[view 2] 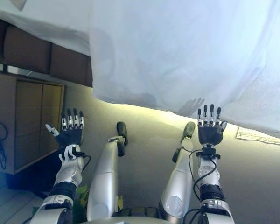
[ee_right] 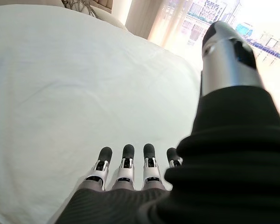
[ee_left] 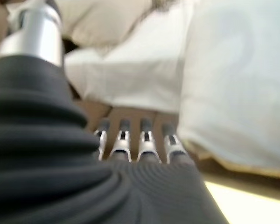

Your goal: Make the bed neatly

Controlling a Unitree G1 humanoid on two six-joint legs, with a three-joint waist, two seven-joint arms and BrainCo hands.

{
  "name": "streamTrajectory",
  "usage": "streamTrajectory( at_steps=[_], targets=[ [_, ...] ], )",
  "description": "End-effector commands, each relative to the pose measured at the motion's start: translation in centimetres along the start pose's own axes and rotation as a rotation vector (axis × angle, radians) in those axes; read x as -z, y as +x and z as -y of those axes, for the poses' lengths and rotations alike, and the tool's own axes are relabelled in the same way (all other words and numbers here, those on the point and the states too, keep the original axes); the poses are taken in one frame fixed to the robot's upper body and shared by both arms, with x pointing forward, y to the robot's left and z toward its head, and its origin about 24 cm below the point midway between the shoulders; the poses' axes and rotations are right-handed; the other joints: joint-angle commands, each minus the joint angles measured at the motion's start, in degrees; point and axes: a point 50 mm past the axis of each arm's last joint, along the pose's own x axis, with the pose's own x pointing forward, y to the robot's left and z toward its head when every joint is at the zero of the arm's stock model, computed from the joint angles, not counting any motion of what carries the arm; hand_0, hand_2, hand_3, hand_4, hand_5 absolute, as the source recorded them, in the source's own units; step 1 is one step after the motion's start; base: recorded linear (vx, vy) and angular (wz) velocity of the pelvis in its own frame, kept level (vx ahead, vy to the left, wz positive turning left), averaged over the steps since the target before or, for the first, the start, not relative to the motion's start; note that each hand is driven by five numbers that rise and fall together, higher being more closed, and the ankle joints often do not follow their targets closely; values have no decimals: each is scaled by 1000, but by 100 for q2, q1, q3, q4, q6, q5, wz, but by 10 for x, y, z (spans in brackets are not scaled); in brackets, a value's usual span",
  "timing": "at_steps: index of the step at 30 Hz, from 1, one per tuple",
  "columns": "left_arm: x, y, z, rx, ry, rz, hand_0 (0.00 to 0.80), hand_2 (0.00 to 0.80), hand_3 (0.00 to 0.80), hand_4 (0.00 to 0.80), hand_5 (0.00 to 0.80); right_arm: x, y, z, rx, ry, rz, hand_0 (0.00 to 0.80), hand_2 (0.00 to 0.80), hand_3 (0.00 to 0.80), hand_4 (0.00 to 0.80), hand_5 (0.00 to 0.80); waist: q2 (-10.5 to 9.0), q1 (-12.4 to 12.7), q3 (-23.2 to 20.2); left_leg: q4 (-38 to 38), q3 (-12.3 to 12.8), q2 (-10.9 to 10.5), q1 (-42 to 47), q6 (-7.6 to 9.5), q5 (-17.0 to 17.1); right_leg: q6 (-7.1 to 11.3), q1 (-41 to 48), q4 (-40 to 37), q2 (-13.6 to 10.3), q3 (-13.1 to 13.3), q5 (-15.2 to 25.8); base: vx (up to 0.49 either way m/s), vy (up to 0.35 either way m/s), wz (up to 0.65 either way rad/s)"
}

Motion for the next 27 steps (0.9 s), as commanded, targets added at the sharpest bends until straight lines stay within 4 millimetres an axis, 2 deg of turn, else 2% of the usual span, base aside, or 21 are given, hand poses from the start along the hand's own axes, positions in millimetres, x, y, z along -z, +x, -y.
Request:
streamTrajectory(
  at_steps=[1,4,5,8,11,12,13,15,20,24,27],
  targets=[
    [14,19,30,203,-52,-16,0,0,0,0,0,-38,8,-19,-93,-114,89,0,0,0,0,0,398,-3,37,-902,74,98,323,-303,620,-12,-260,550,-94,180,100,-8,107,-1],
    [34,41,51,297,-143,-86,0,0,0,0,0,-40,27,-30,-105,-137,88,0,0,0,0,0,483,-160,37,-1021,529,241,276,-320,720,-8,-322,524,-206,139,87,-3,71,4],
    [47,48,60,346,-191,-135,0,0,0,0,0,-40,36,-36,-103,-148,99,0,0,0,0,0,536,-189,37,-1044,628,247,233,-320,759,-14,-384,532,-260,130,93,-22,68,25],
    [79,54,78,481,-297,-238,0,0,0,0,0,-41,56,-44,-112,-165,121,0,0,0,0,0,632,-167,37,-1013,579,153,42,-284,794,-27,-653,629,-318,193,98,-21,88,26],
    [109,50,94,612,-374,-322,0,0,0,0,0,-33,65,-45,-124,-159,142,0,0,0,0,0,615,-107,37,-870,458,103,-278,-230,759,-28,-943,683,-303,291,165,14,-20,9],
    [113,49,95,622,-381,-337,0,0,0,0,0,-31,65,-44,-120,-159,144,0,0,0,0,0,592,-71,37,-808,379,104,-266,-267,639,28,-909,714,-283,335,68,-22,-29,3],
    [121,51,100,632,-373,-359,0,0,0,0,0,-28,72,-48,-132,-157,154,0,0,0,0,0,549,-52,37,-789,377,101,-473,-244,721,8,-1052,650,-291,262,170,30,-12,-1],
    [132,54,102,602,-362,-384,0,0,0,0,0,-25,79,-52,-141,-160,158,0,0,0,0,0,522,-24,37,-690,264,104,-583,-267,595,53,-1117,703,-238,318,113,5,8,-5],
    [145,57,84,405,-251,-447,0,0,0,0,0,-13,94,-67,-177,-144,174,0,0,0,0,0,439,-6,37,-195,182,168,-1096,-230,329,82,-1511,985,-164,416,57,-2,-11,-7],
    [134,59,50,76,-49,-468,0,0,0,0,0,-5,104,-78,-194,-145,173,0,0,0,0,0,430,23,37,130,208,270,-1379,-240,166,93,-1678,1076,-178,455,44,9,33,-10],
    [118,63,33,-71,124,-493,0,0,0,0,0,-7,107,-82,-203,-146,178,0,0,0,0,0,440,54,37,276,217,313,-1523,-241,126,91,-1740,1106,-184,474,60,14,14,-9]
  ],
)
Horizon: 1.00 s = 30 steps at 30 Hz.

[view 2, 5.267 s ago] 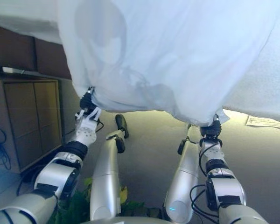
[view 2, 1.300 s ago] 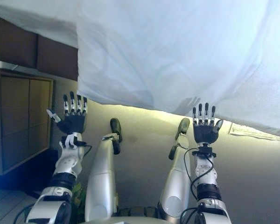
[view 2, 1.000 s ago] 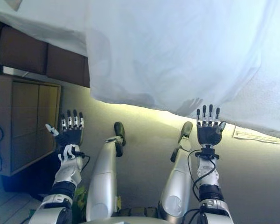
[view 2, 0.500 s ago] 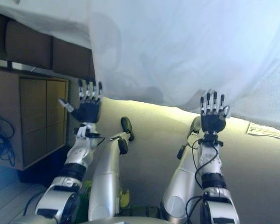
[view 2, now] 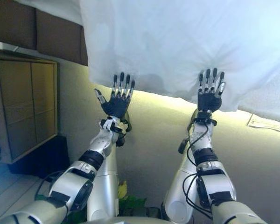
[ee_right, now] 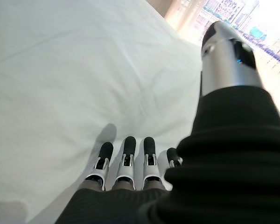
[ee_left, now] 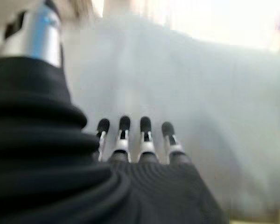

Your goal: Make the bed neatly

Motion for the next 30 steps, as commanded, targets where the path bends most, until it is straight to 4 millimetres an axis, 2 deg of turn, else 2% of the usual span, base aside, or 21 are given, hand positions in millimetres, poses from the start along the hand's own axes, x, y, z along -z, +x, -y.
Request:
streamTrajectory(
  at_steps=[1,3,7,10,12,14,15,16,17,18,20,21,24,25,27,28,30],
  targets=[
    [-23,5,-3,-137,141,-5,0,0,0,0,0,-27,15,-14,-89,-61,69,0,0,0,0,0,266,74,46,-727,-149,60,238,-652,348,137,-312,671,-119,309,3,-2,22,-5],
    [-35,-2,-13,-210,164,6,0,0,0,0,0,-30,18,-15,-94,-71,80,0,0,0,0,0,324,112,46,-688,-137,77,203,-668,352,138,-336,690,-145,301,5,-9,39,-2],
    [-52,-8,-21,-292,207,46,0,0,0,0,0,-34,23,-15,-75,-93,87,0,0,0,0,0,429,144,46,-717,-120,73,213,-679,393,129,-406,762,-169,313,-11,-18,44,-1],
    [-59,-10,-20,-249,181,65,0,0,0,0,0,-39,28,-13,-30,-116,83,0,0,0,0,0,549,174,46,-819,-91,52,292,-680,446,122,-454,812,-203,346,-36,-22,47,1],
    [-59,-11,-17,-175,188,52,0,0,0,0,0,-43,28,-10,-20,-137,84,0,0,0,0,0,614,209,46,-911,-96,7,376,-678,487,117,-448,832,-211,363,-32,-5,15,6],
    [-54,-8,-2,39,152,33,0,0,0,0,0,-49,30,-10,-16,-152,98,0,0,0,0,0,704,259,46,-1069,-72,-36,530,-689,548,128,-362,748,-257,343,-33,-45,31,8],
    [-53,-5,10,176,126,40,0,0,0,0,0,-54,35,-15,-28,-160,112,0,0,0,0,0,762,267,46,-1189,3,-73,460,-638,732,66,-446,631,-313,262,122,-10,59,4],
    [-48,-9,14,280,94,44,0,0,0,0,0,-57,34,-12,-15,-173,113,0,0,0,0,0,811,298,46,-1195,-38,-93,653,-685,591,135,-305,681,-311,320,-15,-4,70,11],
    [-44,-14,17,378,60,55,0,0,0,0,0,-60,33,-11,-11,-183,120,0,0,0,0,0,859,322,46,-1223,-30,-115,706,-689,587,133,-274,673,-337,315,-29,71,67,13],
    [-37,-21,26,550,-14,89,0,0,0,0,0,-64,34,-11,-8,-195,133,0,0,0,0,0,934,355,46,-1254,-37,-179,711,-688,603,110,-286,652,-366,337,-1,1,62,13],
    [-30,-31,29,669,-83,129,0,0,0,0,0,-67,32,-8,8,-204,146,0,0,0,0,0,1007,408,46,-1243,-63,-250,757,-688,551,81,-259,686,-385,368,-26,-10,47,6],
    [-28,-31,32,690,-94,140,0,0,0,0,0,-66,34,-10,8,-202,152,0,0,0,0,0,1020,408,46,-1248,-24,-265,654,-652,647,13,-348,653,-418,314,77,32,45,5],
    [-19,-20,38,646,-129,150,0,0,0,0,0,-56,34,-11,31,-210,138,0,0,0,0,0,1014,396,46,-1143,-47,-249,822,-685,434,42,-244,801,-389,414,-109,63,69,4],
    [-20,-13,45,657,-136,154,0,0,0,0,0,-55,39,-16,21,-208,141,0,0,0,0,0,1012,366,46,-1172,16,-248,675,-641,569,-21,-383,741,-423,360,18,41,90,2],
    [-16,-5,51,662,-156,148,0,0,0,0,0,-51,42,-20,21,-214,131,0,0,0,0,0,1006,329,46,-1091,-8,-246,724,-675,419,18,-370,804,-398,476,-93,56,85,2],
    [-16,0,56,678,-155,138,0,0,0,0,0,-50,45,-24,7,-215,134,0,0,0,0,0,1004,307,46,-1098,39,-253,565,-629,523,-45,-518,759,-412,443,26,60,62,1],
    [-13,6,62,684,-152,120,0,0,0,0,0,-46,47,-28,-3,-220,125,0,0,0,0,0,964,287,46,-924,-38,-259,475,-656,380,-18,-584,821,-385,552,-6,83,35,-3]
  ],
)
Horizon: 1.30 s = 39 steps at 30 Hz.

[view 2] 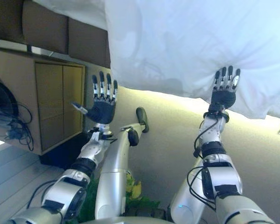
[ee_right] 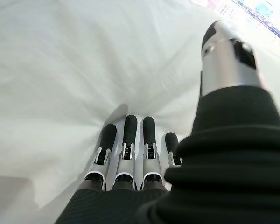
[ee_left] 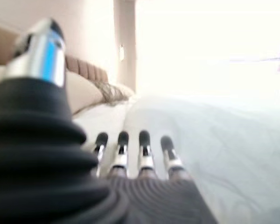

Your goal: Make the bed neatly

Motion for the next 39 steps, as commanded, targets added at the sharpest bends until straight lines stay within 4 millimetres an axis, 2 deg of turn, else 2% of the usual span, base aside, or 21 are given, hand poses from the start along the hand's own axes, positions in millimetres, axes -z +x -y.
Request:
streamTrajectory(
  at_steps=[1,6,12,17,20,23,28,31,32,34,39],
  targets=[
    [5,25,7,65,-29,13,0,0,0,0,0,-14,17,-30,-143,-79,44,0,0,0,0,0,290,-5,49,-626,-277,89,166,-791,196,109,-584,693,-22,389,-41,55,15,-5],
    [3,45,14,97,18,-34,0,0,0,0,0,-1,18,-46,-191,-57,25,0,0,0,0,0,95,-144,49,-225,-293,267,-411,-832,60,145,-960,483,-12,415,212,52,-1,-9],
    [-14,65,22,92,114,-86,0,0,0,0,0,3,16,-47,-198,-16,18,0,0,0,0,0,-113,-263,49,260,-340,505,-821,-917,-170,178,-1225,378,70,510,400,27,-2,-24],
    [-30,80,27,56,197,-104,0,0,0,0,0,-2,19,-45,-212,-31,17,0,0,0,0,0,-127,-367,49,406,-303,671,-869,-957,-206,145,-1417,465,179,646,432,23,84,-21],
    [-43,85,23,-66,209,-52,0,0,0,0,0,-9,23,-49,-232,-62,23,0,0,0,0,0,-80,-419,49,455,-273,667,-857,-978,-233,111,-1539,502,218,755,462,1,93,-13],
    [-58,86,22,-135,219,-23,0,0,0,0,0,-12,24,-52,-257,-82,26,0,0,0,0,0,-100,-466,49,639,-320,703,-1036,-989,-295,88,-1732,611,237,838,458,-37,8,-15],
    [-66,75,14,-207,245,-21,0,0,0,0,0,-13,24,-55,-274,-80,43,0,0,0,0,0,-135,-442,49,804,-390,771,-1338,-1020,-301,95,-1982,750,279,852,440,-58,-12,-11],
    [-75,65,3,-390,288,31,0,0,0,0,0,-15,24,-51,-268,-78,46,0,0,0,0,0,-143,-413,49,811,-413,813,-1349,-1049,-329,135,-2008,812,299,845,375,-8,2,-2],
    [-82,57,-4,-508,344,46,0,0,0,0,0,-16,24,-49,-266,-71,48,0,0,0,0,0,-154,-402,49,791,-412,808,-1358,-1050,-313,137,-2000,803,297,822,367,-44,6,-1],
    [-88,53,-9,-608,406,44,0,0,0,0,0,-17,25,-49,-272,-62,46,0,0,0,0,0,-175,-409,49,774,-416,807,-1391,-1044,-281,136,-1997,787,308,794,356,-43,6,0],
    [-98,37,-15,-686,398,62,0,0,0,0,0,-19,25,-47,-292,-61,44,0,0,0,0,0,-171,-394,49,683,-382,845,-1413,-1058,-181,139,-1932,683,264,725,344,-30,12,1]
  ],
)
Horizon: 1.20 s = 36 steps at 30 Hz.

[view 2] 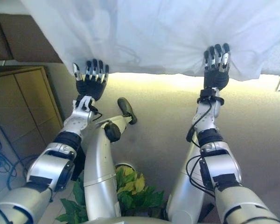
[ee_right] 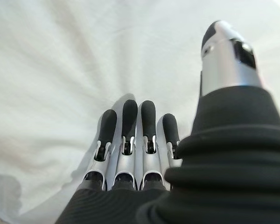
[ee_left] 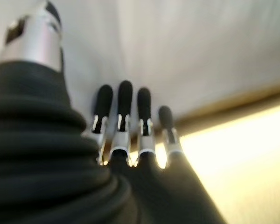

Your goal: Make the bed neatly

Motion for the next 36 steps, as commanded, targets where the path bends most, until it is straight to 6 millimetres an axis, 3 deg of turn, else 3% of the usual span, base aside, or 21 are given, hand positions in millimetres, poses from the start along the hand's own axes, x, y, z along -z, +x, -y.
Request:
streamTrajectory(
  at_steps=[1,6,12,20,26,29,36],
  targets=[
    [-21,-3,-6,-43,21,61,0,0,0,0,0,-35,9,-1,-76,-66,81,0,0,0,0,0,9,203,-8,-514,-645,158,75,-1124,400,45,-70,155,-174,32,223,-41,-4,3],
    [-24,-14,-27,-170,69,67,0,0,0,0,0,-34,3,4,-69,-59,88,0,0,0,0,0,-15,271,-8,-614,-689,138,124,-1130,441,59,61,89,-205,-86,184,-24,-42,5],
    [-45,-26,-43,-298,53,164,0,0,0,0,0,-37,1,8,-52,-36,85,0,0,0,0,0,-31,324,-8,-713,-708,165,151,-1105,556,48,140,90,-259,-193,133,-7,-47,12],
    [-47,-69,-89,-491,56,185,0,0,0,0,0,-33,-25,35,29,6,68,0,0,0,0,0,-28,508,-8,-1407,-785,59,1066,-1136,780,126,920,-127,-344,-416,-5,12,-81,14],
    [-47,-103,-116,-573,57,172,0,0,0,0,0,-39,-46,60,119,-17,75,0,0,0,0,0,-2,689,-8,-2065,-824,-107,2034,-1117,1011,119,1758,-243,-425,-748,-161,-8,-124,25],
    [-47,-118,-125,-605,67,180,0,0,0,0,0,-40,-52,64,131,-22,76,0,0,0,0,0,-29,763,-8,-2415,-833,-215,2381,-1075,1277,52,2146,-402,-477,-1048,-90,-87,-118,35],
    [-59,-136,-131,-639,158,224,0,0,0,0,0,-31,-70,76,223,-84,24,0,0,0,0,0,-162,947,-8,-3132,-862,-328,3550,-1023,1526,52,3441,-637,-413,-1553,-175,-15,-135,16]
  ],
)
